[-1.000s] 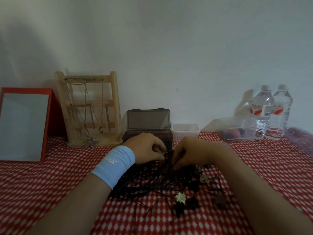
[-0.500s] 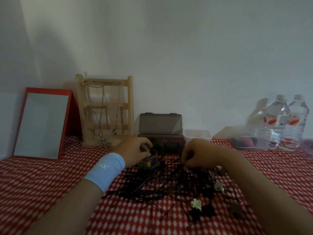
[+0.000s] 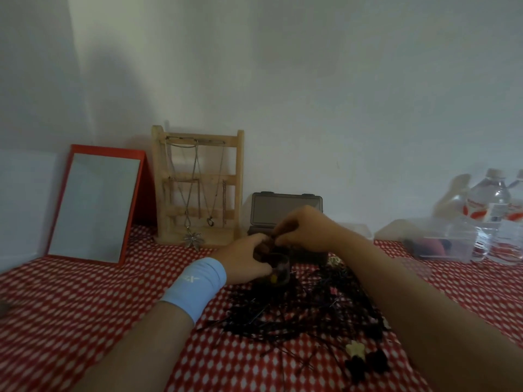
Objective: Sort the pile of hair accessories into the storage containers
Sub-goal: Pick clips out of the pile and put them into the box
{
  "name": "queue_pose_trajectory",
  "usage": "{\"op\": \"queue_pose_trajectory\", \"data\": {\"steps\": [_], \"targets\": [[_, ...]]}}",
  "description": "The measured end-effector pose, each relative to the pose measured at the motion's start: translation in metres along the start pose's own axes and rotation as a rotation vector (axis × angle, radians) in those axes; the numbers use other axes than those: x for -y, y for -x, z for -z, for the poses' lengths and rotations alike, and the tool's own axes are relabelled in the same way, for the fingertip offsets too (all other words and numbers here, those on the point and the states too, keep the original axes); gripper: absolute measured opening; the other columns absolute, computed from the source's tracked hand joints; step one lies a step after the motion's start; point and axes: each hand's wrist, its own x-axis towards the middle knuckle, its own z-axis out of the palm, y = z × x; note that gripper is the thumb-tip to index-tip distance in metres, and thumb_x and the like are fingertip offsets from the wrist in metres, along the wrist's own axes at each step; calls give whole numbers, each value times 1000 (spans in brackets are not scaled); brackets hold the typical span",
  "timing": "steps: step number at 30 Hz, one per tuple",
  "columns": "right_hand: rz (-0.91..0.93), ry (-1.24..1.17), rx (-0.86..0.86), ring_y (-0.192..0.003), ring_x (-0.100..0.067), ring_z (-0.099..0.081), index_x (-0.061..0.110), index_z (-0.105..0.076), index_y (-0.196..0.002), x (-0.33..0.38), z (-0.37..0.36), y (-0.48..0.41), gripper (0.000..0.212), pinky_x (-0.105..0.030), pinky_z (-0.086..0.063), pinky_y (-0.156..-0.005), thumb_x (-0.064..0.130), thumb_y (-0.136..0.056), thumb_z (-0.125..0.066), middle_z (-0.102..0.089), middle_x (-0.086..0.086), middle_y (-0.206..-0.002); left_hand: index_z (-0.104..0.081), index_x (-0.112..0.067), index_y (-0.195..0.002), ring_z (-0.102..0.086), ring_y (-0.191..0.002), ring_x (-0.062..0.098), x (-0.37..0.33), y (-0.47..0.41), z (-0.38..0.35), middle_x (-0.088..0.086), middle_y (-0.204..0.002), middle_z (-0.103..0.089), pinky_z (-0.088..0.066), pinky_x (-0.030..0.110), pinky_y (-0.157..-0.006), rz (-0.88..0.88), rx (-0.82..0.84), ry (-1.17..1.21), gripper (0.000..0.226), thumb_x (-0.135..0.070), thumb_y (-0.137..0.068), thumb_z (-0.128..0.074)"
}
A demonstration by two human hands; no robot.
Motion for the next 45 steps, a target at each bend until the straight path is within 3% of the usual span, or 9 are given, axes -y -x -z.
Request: {"op": "queue_pose_trajectory", "data": {"steps": [6, 9, 13, 17, 23, 31, 37, 42, 45], "targets": [[-116, 53, -153, -95, -11, -64, 21, -64, -131, -28, 9, -9, 51, -22, -48, -89, 22, -83, -81, -69, 3, -119, -40, -29, -142, -54, -115, 11, -5, -3, -7, -5, -133, -52, -48, 27, -94, -55, -7, -17, 64, -31, -86, -70], [-56, 74, -152, -90, -5, -66, 24, -73, -114, -31, 21, 3, 31, -24, -53, -89, 20, -84, -79, -71, 8, -110, -40, -31, -142, -52, -119, 11, -7, -5, -12, -6, -136, -51, -47, 28, -98, -59, -3, -39, 66, -37, -85, -71], [-66, 184, 212, -72, -2, -70, 33, -74, -81, -31, 40, 30, 15, -25, -58, -81, 20, -81, -81, -73, 16, -77, -43, -31, -140, -52, -122, 12, -13, -10, -22, -6, -136, -53, -44, 28, -102, -82, -49, -72, 69, -43, -80, -75], [-151, 290, 458, -72, -6, -72, 30, -77, -86, -35, 40, 48, 11, -25, -55, -84, 27, -79, -83, -77, 7, -84, -45, -31, -140, -51, -123, 12, -22, -13, -36, -6, -137, -53, -40, 23, -99, -113, -120, -91, 69, -44, -80, -74], [-100, 299, 383, -84, 3, -64, 32, -78, -92, -36, 21, 59, 16, -20, -52, -86, 28, -78, -84, -66, 26, -82, -47, -28, -139, -53, -118, 11, -24, -11, -54, -5, -135, -55, -41, 20, -94, -157, -215, -133, 61, -43, -85, -69], [-66, 119, 28, -78, 5, -65, 30, -77, -90, -32, 37, 56, 15, -13, -48, -74, 22, -79, -82, -70, 20, -82, -45, -26, -137, -53, -119, 12, -22, -12, -57, -6, -131, -55, -45, 34, -104, -115, -191, -70, 64, -48, -82, -70], [-110, 145, -164, -92, -9, -62, 19, -75, -110, -39, 29, 48, 23, -25, -49, -85, 19, -100, -55, -67, 10, -99, -46, -28, -138, -34, -127, 17, -26, -8, -47, -5, -134, -48, -33, 34, -107, -153, -267, -294, 58, -55, -88, -57], [-367, 363, 11, -85, -18, -69, 17, -77, -98, -78, 27, 48, 25, -39, -59, -83, 29, -88, -57, -75, -1, -100, -50, -29, -134, -38, -121, 15, -32, -14, -33, -5, -127, -52, -33, 27, -98, -210, -297, -330, 41, -43, -96, -53], [-318, 372, 126, -101, -17, -67, 21, -73, -118, -83, 24, 47, 36, -38, -55, -94, 41, -89, -63, -72, 2, -116, -52, -27, -133, -40, -119, 14, -44, -24, -33, -5, -127, -53, -32, 26, -97, -236, -250, -383, 40, -39, -96, -54]]}}
